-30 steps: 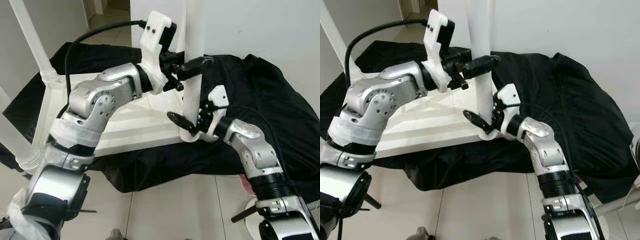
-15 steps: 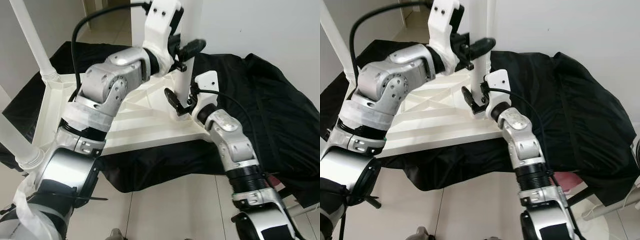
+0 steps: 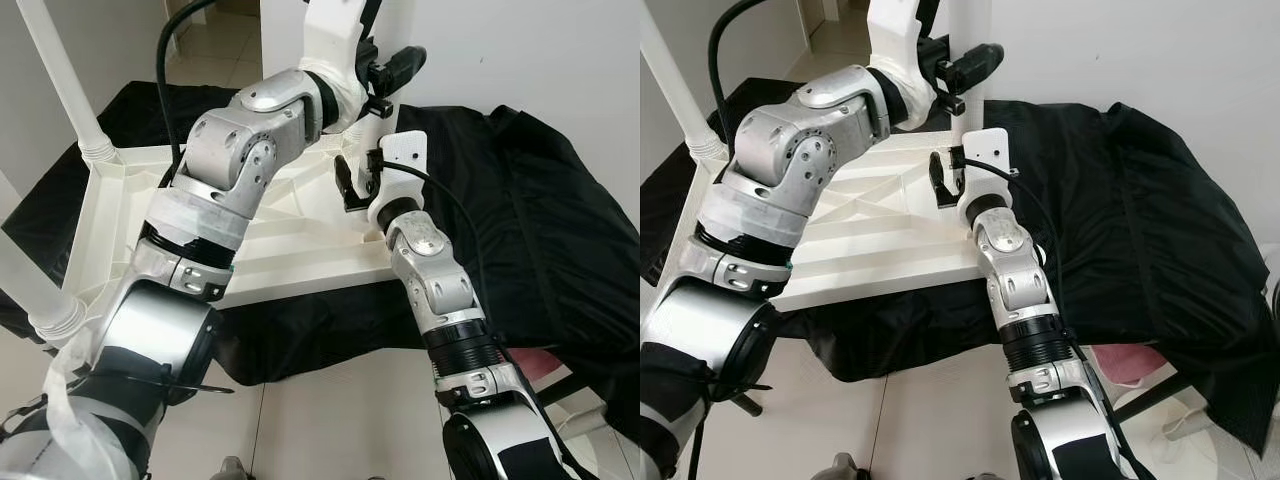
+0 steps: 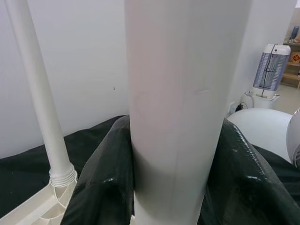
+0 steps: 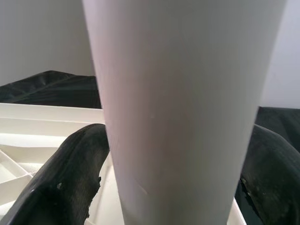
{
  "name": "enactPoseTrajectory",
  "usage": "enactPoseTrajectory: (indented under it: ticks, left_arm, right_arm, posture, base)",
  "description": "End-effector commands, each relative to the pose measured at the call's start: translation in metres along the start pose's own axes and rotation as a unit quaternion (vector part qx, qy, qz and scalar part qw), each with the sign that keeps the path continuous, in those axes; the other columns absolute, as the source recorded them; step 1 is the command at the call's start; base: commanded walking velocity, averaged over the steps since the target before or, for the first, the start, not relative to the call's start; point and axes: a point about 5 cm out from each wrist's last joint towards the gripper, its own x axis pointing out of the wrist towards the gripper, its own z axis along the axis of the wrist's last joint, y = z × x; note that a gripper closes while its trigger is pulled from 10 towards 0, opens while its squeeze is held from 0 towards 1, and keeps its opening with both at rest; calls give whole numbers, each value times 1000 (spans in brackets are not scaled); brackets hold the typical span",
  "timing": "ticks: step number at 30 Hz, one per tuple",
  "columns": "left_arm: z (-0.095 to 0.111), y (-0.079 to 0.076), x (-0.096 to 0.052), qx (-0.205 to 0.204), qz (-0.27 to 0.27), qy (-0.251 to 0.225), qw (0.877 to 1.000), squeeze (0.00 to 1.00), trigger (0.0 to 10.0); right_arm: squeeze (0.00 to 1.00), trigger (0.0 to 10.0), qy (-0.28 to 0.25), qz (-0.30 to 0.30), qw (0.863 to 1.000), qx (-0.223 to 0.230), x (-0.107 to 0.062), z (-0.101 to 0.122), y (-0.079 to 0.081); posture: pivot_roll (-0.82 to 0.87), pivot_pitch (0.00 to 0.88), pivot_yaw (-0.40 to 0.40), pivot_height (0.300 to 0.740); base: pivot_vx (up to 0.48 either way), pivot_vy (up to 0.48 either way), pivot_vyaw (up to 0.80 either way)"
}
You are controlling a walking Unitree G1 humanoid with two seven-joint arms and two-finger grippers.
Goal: Building children table
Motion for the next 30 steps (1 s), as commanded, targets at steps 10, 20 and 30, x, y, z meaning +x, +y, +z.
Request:
enactPoseTrajectory:
  ticks: [10, 20, 30]
  left_arm:
    - [11, -9, 7, 12, -13, -18, 1000, 0, 10000]
    - [11, -10, 7, 13, -14, -18, 1000, 0, 10000]
    - [10, -13, 6, -5, -35, -24, 999, 1000, 10000]
  right_arm:
    - [0, 3255, -34, -17, 999, 12, 7, 13, 0]
    - [0, 0, -33, -18, 999, 13, 7, 12, 0]
    - [0, 10000, -19, -37, 999, 21, 7, 7, -5]
  posture:
    - [17, 37, -33, 740]
    - [14, 42, -32, 740]
    - [17, 48, -32, 740]
  base:
    - [0, 0, 0]
    - [0, 0, 0]
    - [0, 0, 0]
